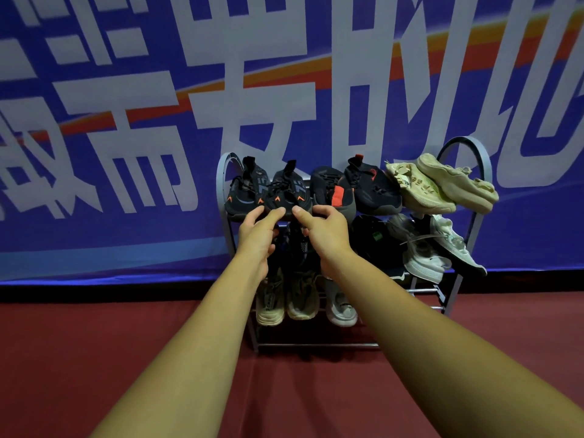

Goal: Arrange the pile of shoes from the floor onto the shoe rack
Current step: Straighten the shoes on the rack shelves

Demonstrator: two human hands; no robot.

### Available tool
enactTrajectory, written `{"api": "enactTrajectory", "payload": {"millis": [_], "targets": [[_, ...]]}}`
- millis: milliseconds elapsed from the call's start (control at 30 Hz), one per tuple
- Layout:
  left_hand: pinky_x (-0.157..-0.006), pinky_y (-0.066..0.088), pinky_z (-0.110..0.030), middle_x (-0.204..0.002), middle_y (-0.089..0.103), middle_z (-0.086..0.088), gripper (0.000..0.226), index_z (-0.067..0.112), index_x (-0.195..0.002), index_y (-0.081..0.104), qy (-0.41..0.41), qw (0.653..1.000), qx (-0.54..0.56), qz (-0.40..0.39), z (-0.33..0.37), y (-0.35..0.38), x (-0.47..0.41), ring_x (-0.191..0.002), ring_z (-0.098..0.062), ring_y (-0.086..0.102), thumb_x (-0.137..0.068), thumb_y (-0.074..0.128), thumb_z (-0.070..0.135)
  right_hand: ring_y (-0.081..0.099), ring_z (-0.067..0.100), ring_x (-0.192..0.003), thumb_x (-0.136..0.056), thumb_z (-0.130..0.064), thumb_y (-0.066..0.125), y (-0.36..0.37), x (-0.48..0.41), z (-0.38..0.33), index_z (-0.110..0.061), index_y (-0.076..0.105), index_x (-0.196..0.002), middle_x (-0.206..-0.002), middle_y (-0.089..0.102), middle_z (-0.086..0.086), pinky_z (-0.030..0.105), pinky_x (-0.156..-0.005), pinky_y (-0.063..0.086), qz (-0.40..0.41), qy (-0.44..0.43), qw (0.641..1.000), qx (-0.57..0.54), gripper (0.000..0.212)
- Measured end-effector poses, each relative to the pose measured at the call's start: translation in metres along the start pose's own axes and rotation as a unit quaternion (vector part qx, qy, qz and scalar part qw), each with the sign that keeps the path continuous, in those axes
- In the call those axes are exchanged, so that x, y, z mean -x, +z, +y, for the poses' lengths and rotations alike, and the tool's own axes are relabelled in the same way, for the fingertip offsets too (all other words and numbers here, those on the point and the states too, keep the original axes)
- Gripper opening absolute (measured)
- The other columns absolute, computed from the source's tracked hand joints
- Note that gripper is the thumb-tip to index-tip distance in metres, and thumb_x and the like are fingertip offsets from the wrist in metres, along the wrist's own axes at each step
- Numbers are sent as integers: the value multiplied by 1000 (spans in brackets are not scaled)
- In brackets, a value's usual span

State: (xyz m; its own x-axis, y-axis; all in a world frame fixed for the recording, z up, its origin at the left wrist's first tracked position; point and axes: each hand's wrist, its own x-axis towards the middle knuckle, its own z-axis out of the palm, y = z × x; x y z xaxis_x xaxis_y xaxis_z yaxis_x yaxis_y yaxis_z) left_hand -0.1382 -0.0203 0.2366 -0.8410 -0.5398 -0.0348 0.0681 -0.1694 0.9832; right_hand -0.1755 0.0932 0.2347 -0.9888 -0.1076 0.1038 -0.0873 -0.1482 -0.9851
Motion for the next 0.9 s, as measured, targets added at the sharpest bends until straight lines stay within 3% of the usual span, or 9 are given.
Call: {"api": "enactTrajectory", "payload": {"millis": [133, 333, 467, 600, 767, 900], "targets": [[-75, 43, -28, -118, 66, 8, 70, 29, -146, 46, 2, 1000, -17, -19, 1, -2, -4, -109, -11, 60, -83, 77, 34, 66, 23, -106, -83, -43, 79, -4, -5, 2, -11, 62, -118, -112, 68, 5, 46, -96, 55, 14, -22, 998, 64, 51], [-68, 43, -22, -96, 64, 22, 65, 30, -151, 39, 10, 1000, -10, -18, -3, 9, -8, -91, 5, 57, -93, 69, 26, 69, 17, -102, -85, -39, 78, -15, -3, 6, -14, 65, -129, -106, 72, 1, 43, -95, 57, -14, -37, 993, 115, 52], [-77, 44, -29, -114, 66, 9, 66, 34, -148, 41, 6, 1000, -2, -7, -5, 13, -10, -106, -10, 60, -90, 70, 30, 71, 15, -95, -86, -31, 77, -26, -4, 5, -15, 72, -113, -98, 74, -1, 45, -90, 59, -12, -39, 990, 137, 32], [-72, 44, -28, -119, 66, 2, 72, 36, -148, 38, 10, 1000, -23, -9, -10, 12, -7, -107, -17, 63, -85, 73, 35, 71, 18, -95, -88, -29, 75, -41, -3, 5, -15, 73, -97, -94, 76, 2, 47, -90, 58, -5, -44, 985, 169, 17], [-65, 46, -26, -118, 66, -3, 76, 37, -146, 32, 22, 998, -63, -11, -15, 17, -1, -92, -14, 64, -83, 73, 33, 70, 20, -96, -88, -31, 75, -57, 1, 3, -14, 73, -94, -94, 75, 3, 47, -90, 57, 3, -32, 981, 193, 18], [-62, 44, -28, -118, 62, -6, 56, 25, -130, 43, 14, 998, -56, 19, -17, 20, 5, -85, -15, 62, -82, 72, 28, 68, 21, -98, -86, -33, 77, -66, 4, 1, -13, 71, -102, -101, 73, 3, 45, -91, 57, 4, -26, 976, 218, 26]]}}
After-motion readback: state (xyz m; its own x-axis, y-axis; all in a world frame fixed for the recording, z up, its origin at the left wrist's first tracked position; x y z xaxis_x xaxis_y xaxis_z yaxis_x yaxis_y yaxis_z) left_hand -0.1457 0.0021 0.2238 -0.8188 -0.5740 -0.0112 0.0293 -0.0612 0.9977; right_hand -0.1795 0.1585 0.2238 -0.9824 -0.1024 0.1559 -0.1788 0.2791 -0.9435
